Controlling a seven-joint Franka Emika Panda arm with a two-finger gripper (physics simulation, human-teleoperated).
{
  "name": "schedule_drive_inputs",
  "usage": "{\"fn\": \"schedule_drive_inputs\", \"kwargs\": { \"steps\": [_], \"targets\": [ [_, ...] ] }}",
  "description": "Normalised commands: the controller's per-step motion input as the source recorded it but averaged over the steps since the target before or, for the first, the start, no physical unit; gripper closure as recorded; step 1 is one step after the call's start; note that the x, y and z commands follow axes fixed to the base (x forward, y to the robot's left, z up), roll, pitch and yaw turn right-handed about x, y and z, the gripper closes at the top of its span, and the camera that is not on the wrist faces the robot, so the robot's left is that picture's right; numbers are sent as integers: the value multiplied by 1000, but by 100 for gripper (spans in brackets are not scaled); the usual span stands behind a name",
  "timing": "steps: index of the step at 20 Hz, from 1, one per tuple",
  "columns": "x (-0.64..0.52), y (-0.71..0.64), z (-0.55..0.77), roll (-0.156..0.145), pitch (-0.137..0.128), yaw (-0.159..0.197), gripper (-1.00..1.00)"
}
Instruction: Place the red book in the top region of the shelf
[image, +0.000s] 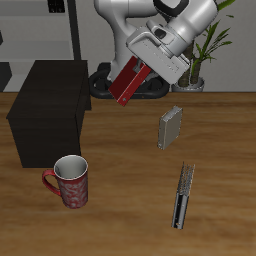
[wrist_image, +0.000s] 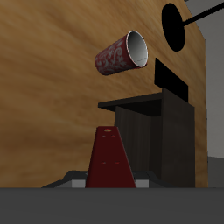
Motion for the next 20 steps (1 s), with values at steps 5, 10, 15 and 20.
{"fn": "schedule_drive_inputs", "kwargs": {
  "steps": [5, 10, 15, 20],
  "targets": [
    [189, -50, -152, -46, 67, -3, 100],
    [49, -31, -51, -28, -3, -5, 100],
    [66, -14, -66, -24, 18, -5, 100],
    [20, -100, 18, -20, 4, -15, 100]
  ]
}}
